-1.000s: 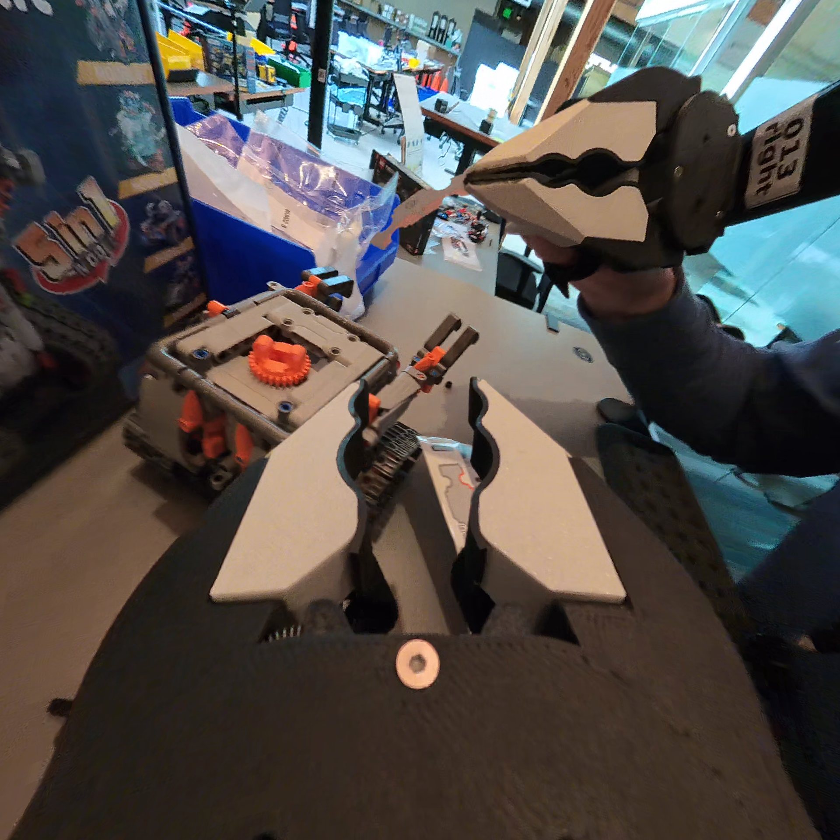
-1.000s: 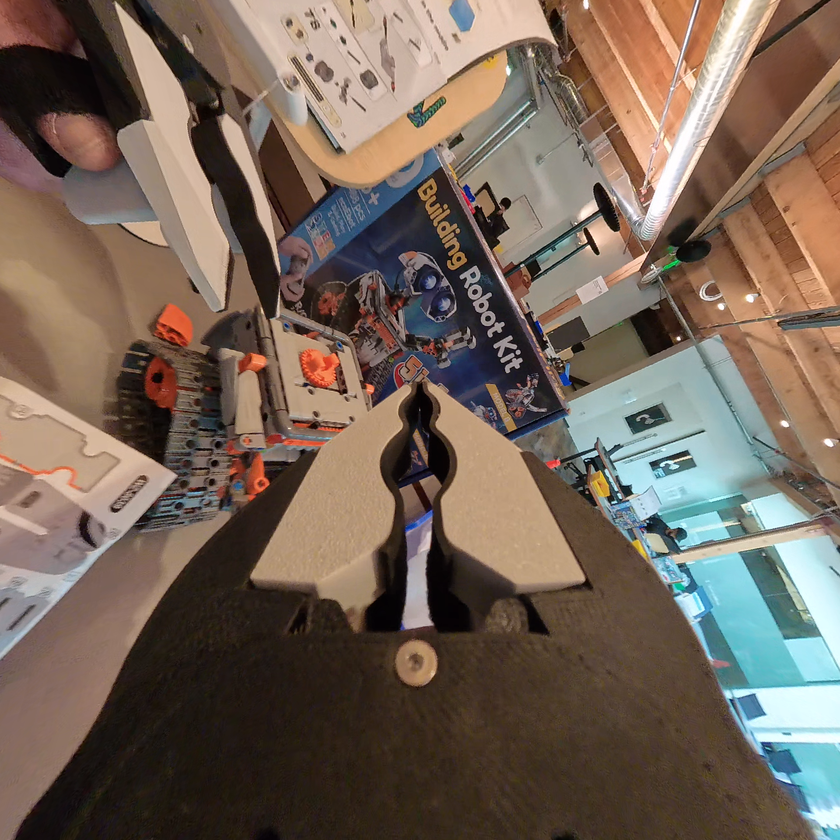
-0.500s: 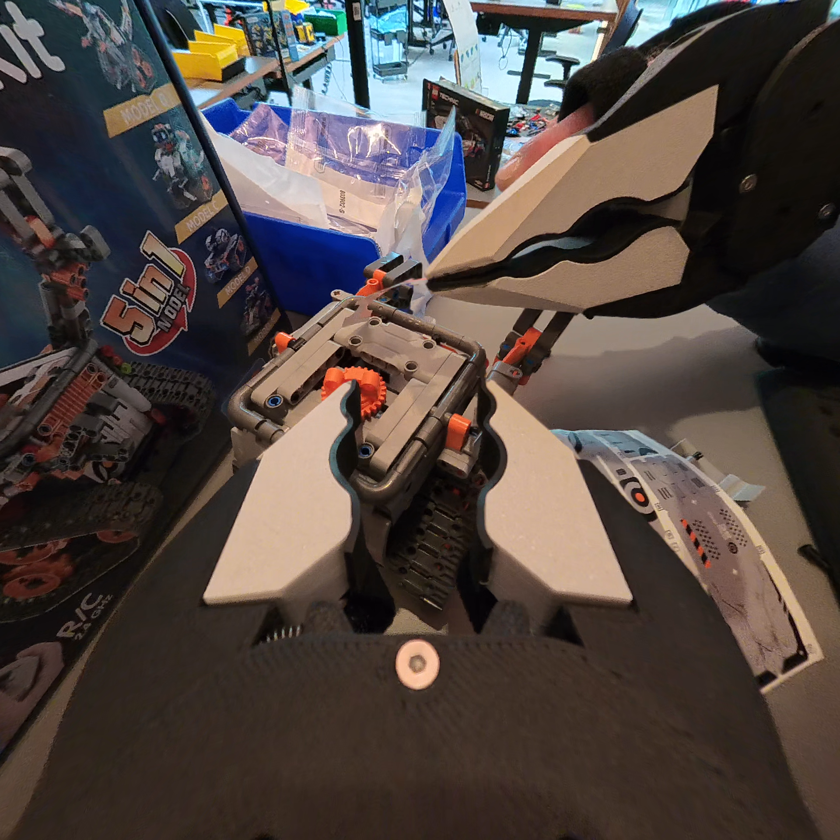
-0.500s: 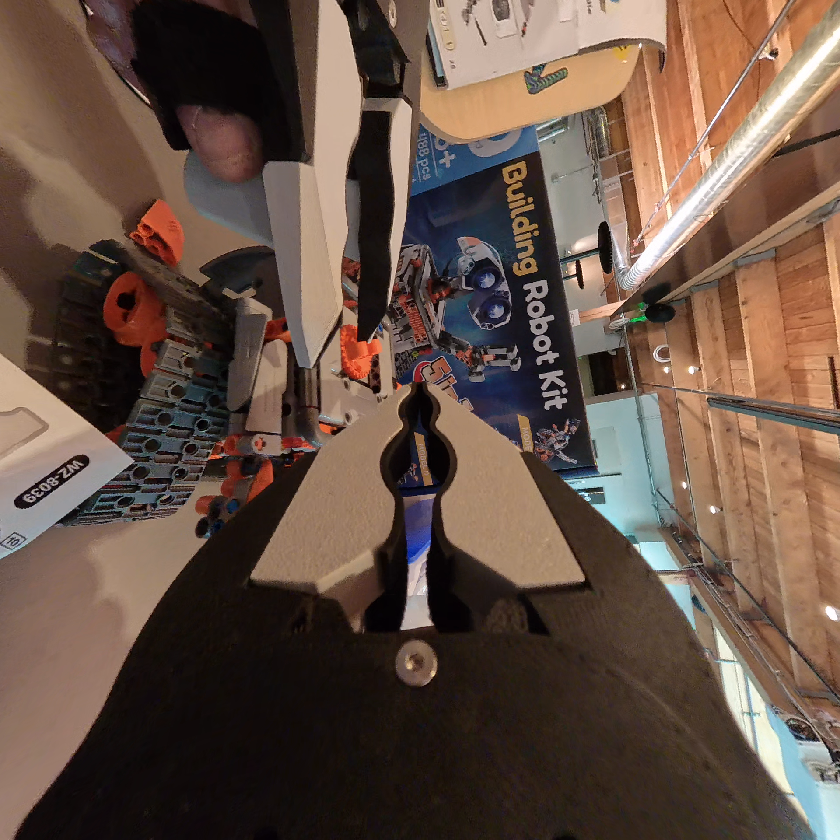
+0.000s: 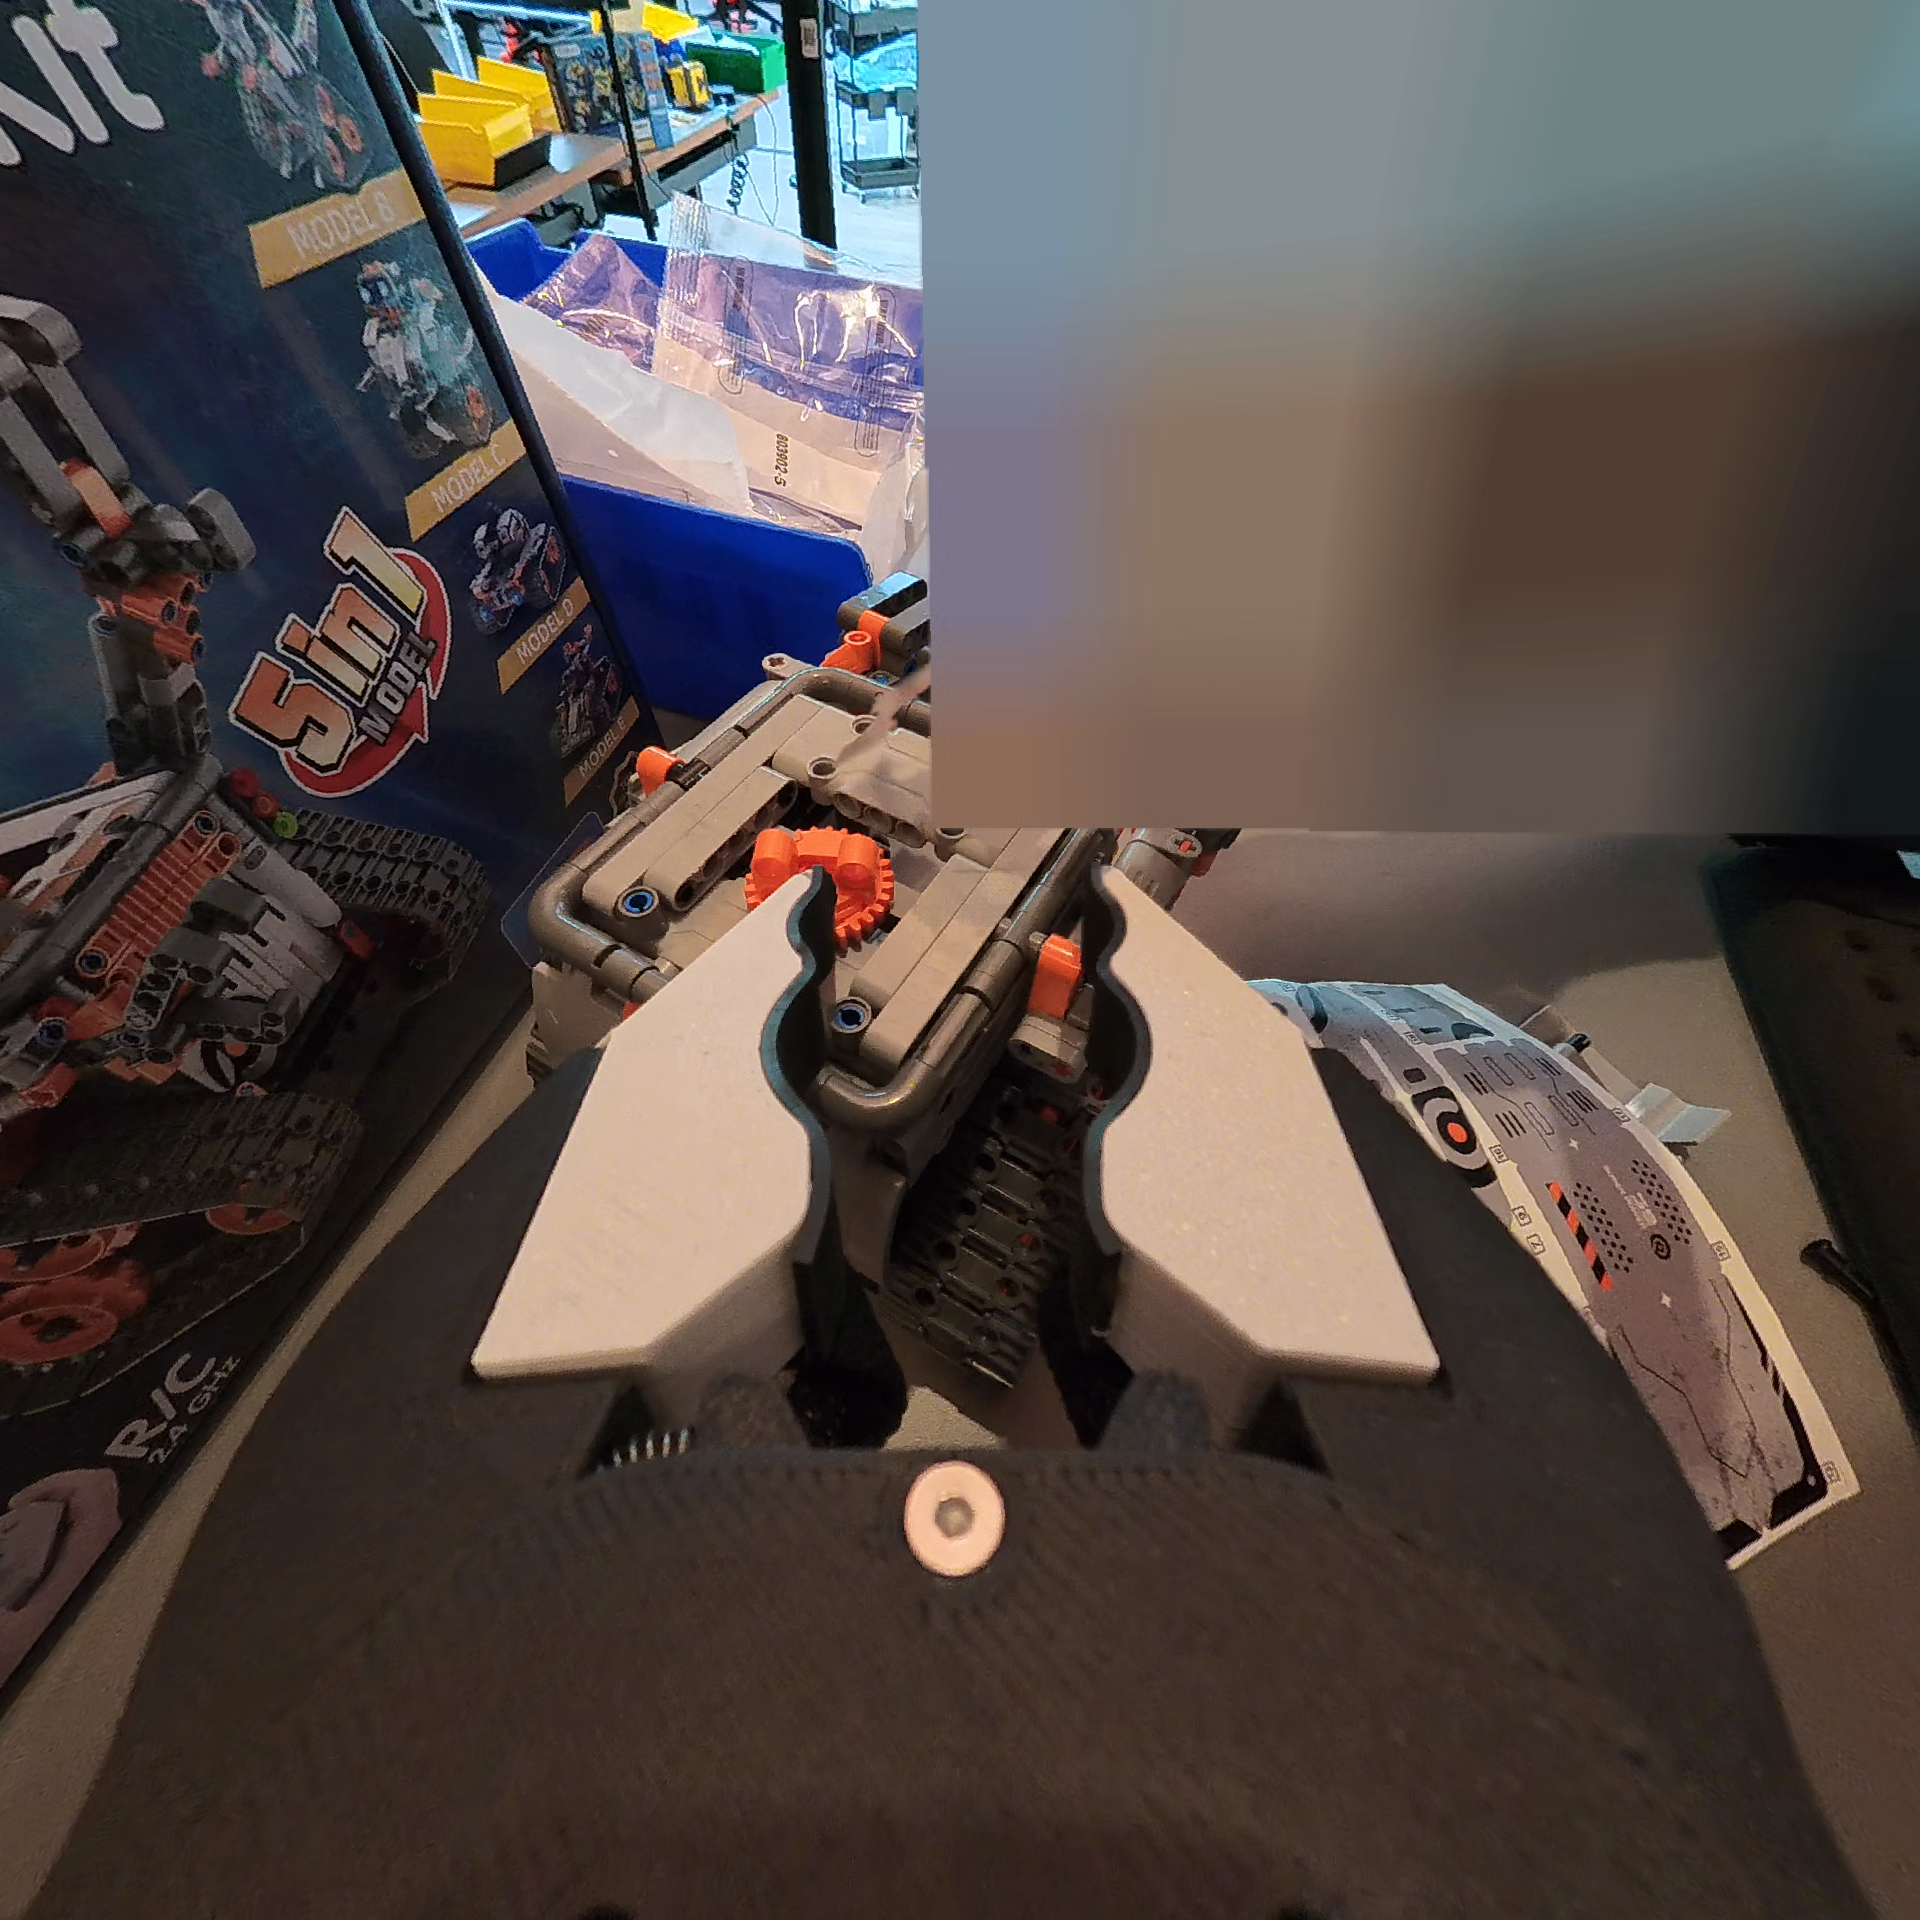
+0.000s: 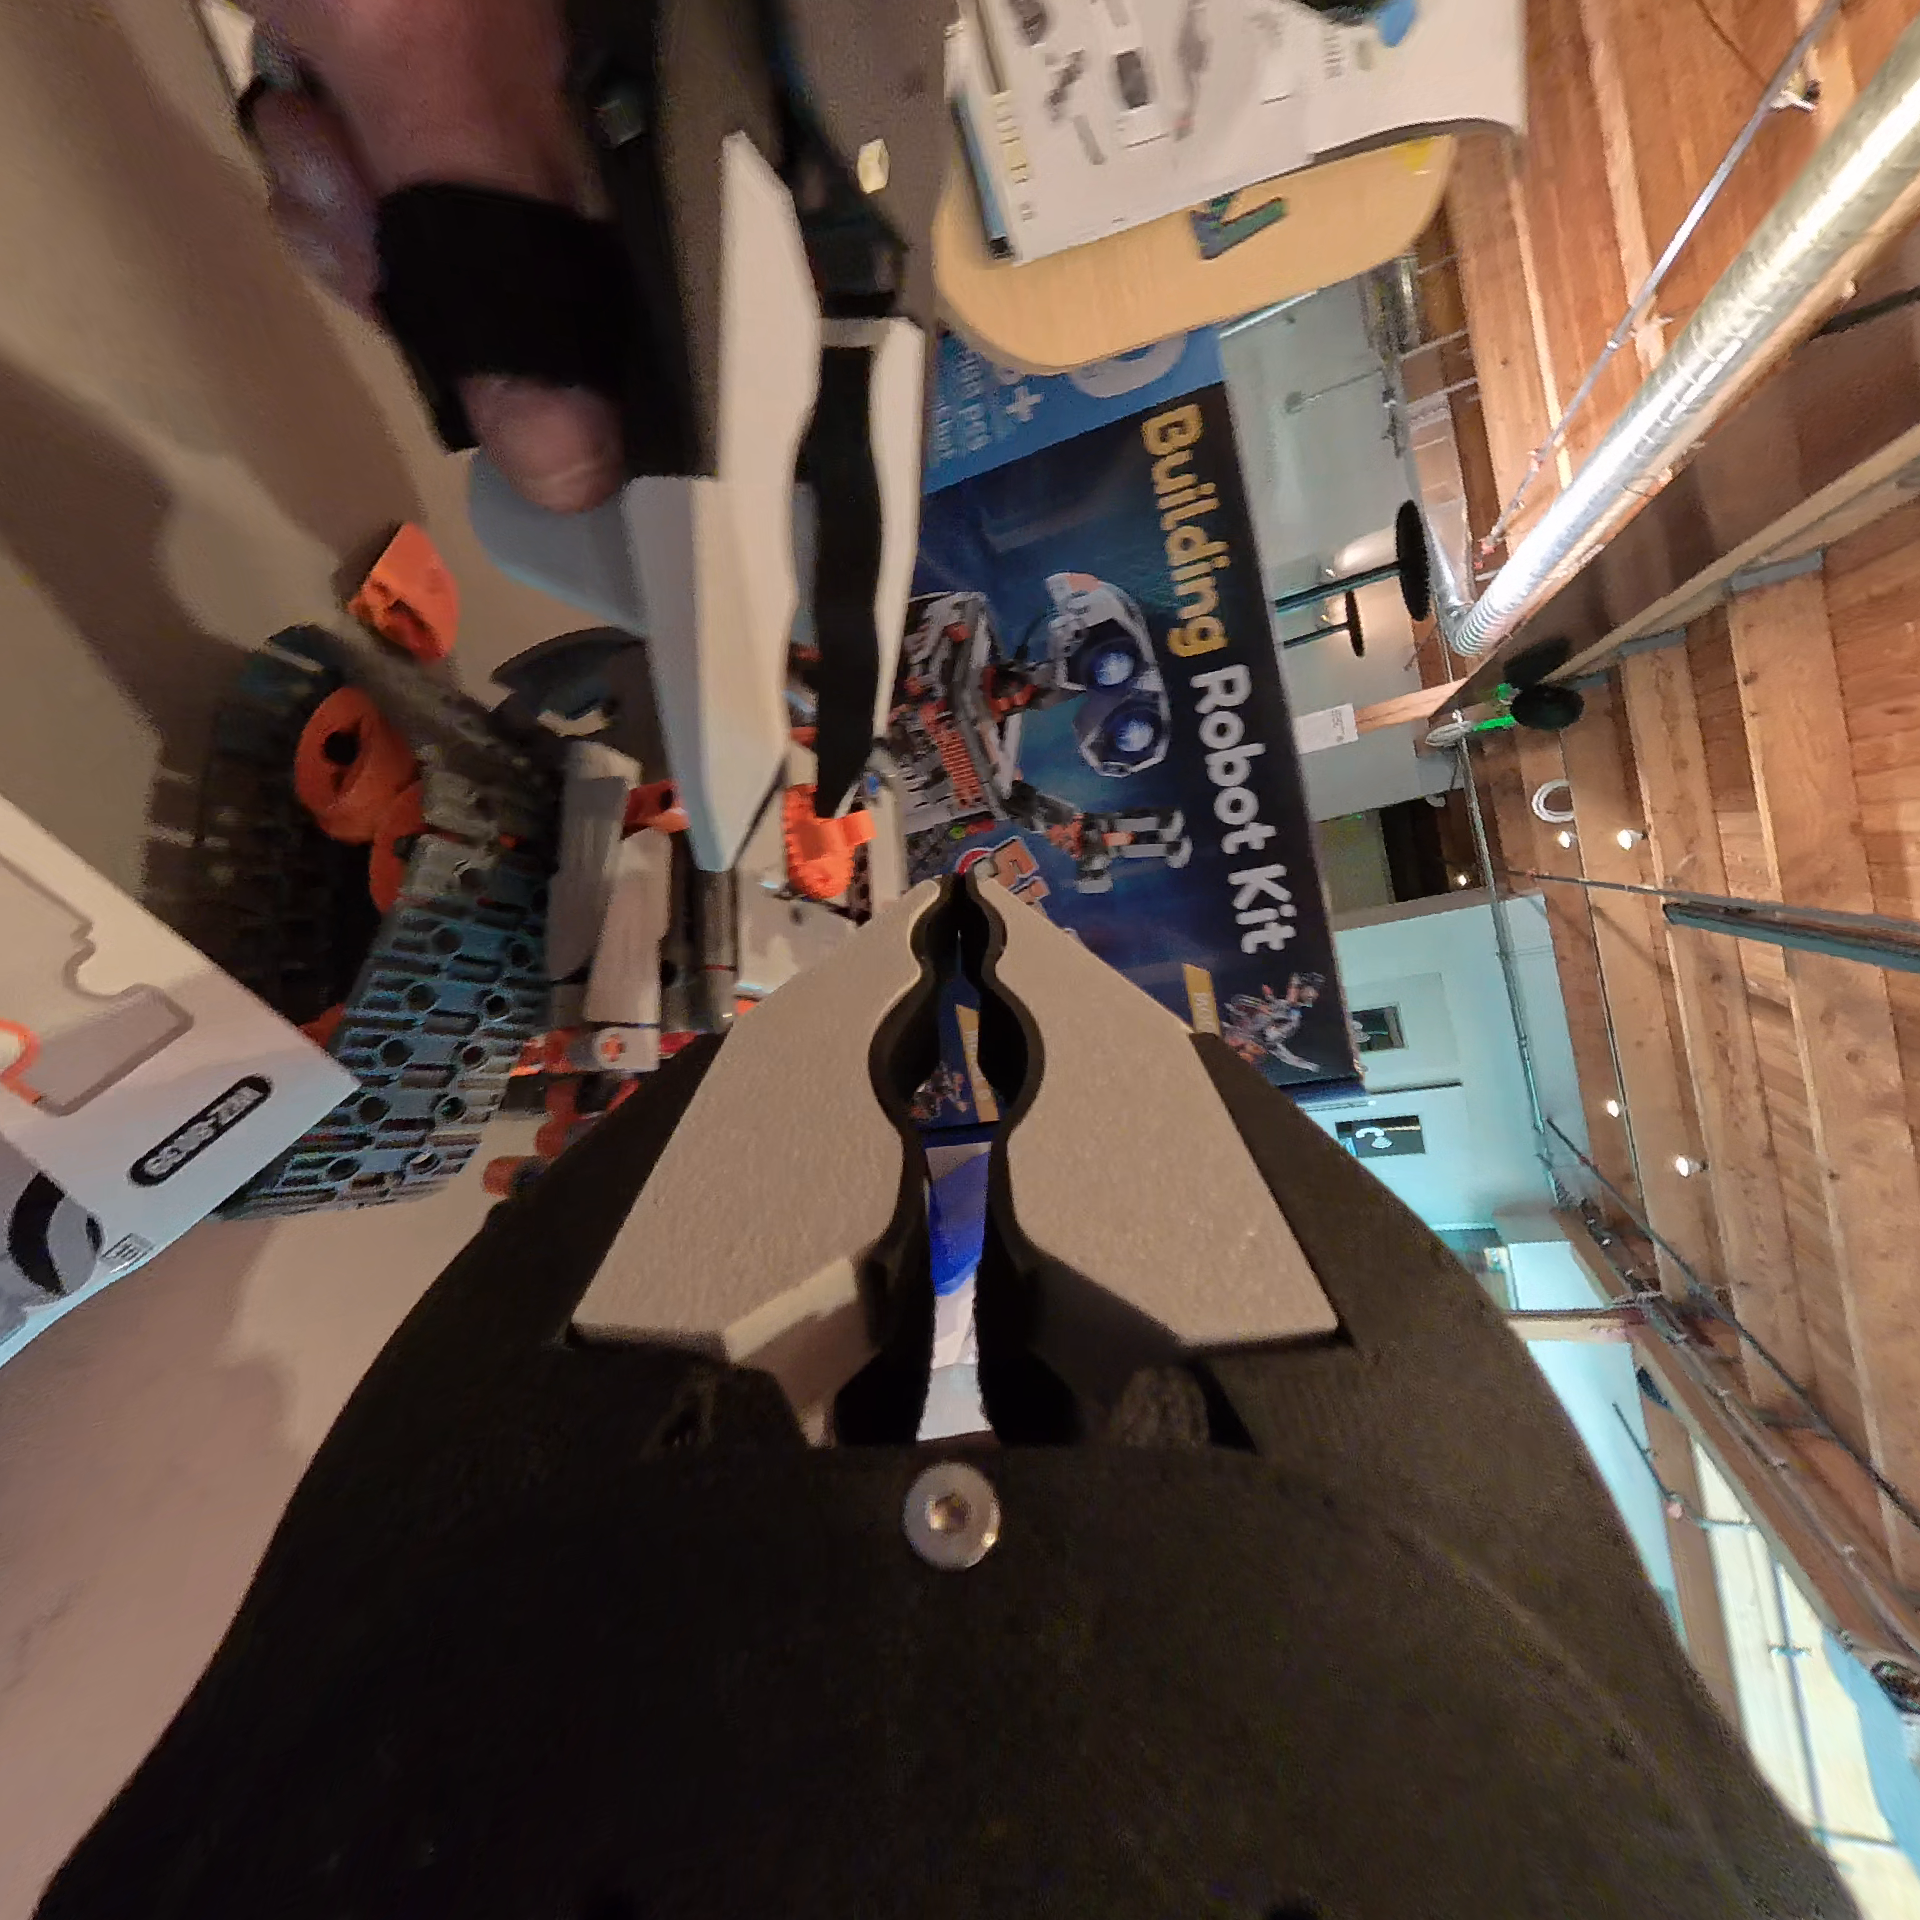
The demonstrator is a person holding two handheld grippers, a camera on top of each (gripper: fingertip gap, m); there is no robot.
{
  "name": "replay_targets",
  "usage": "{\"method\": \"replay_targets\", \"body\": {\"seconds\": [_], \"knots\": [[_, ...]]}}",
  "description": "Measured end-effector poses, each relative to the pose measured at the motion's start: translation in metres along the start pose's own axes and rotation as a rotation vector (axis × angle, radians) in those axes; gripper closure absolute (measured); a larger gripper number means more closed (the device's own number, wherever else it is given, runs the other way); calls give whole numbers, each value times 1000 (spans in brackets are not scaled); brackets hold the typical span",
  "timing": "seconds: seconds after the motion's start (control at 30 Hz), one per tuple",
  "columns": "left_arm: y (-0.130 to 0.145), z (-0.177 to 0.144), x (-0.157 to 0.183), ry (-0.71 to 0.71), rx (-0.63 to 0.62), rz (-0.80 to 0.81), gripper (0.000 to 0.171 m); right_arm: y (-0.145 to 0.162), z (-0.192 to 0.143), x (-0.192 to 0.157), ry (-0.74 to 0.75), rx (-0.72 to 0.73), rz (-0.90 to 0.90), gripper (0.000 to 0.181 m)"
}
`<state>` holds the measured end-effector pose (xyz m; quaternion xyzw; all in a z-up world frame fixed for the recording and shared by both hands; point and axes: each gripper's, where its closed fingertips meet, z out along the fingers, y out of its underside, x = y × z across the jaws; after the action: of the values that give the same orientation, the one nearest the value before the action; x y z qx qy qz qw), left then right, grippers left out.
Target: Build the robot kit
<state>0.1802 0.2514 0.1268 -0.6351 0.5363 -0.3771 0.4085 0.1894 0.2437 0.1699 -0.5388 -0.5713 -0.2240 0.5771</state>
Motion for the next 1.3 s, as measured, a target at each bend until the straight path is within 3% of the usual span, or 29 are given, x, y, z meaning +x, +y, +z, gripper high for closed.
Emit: {"method": "replay_targets", "body": {"seconds": [0.17, 0.83, 1.3], "knots": [[0, 2, -1, -5, -9, 7, 126, 9, -2, 25, 55, -28, -8, 181], [-1, 1, -1, 6, 15, -13, 127, 11, 12, -24, -140, -62, -60, 181], [-1, 1, -1, 5, 13, -11, 128, 12, 11, -29, -181, -78, -37, 181]]}}
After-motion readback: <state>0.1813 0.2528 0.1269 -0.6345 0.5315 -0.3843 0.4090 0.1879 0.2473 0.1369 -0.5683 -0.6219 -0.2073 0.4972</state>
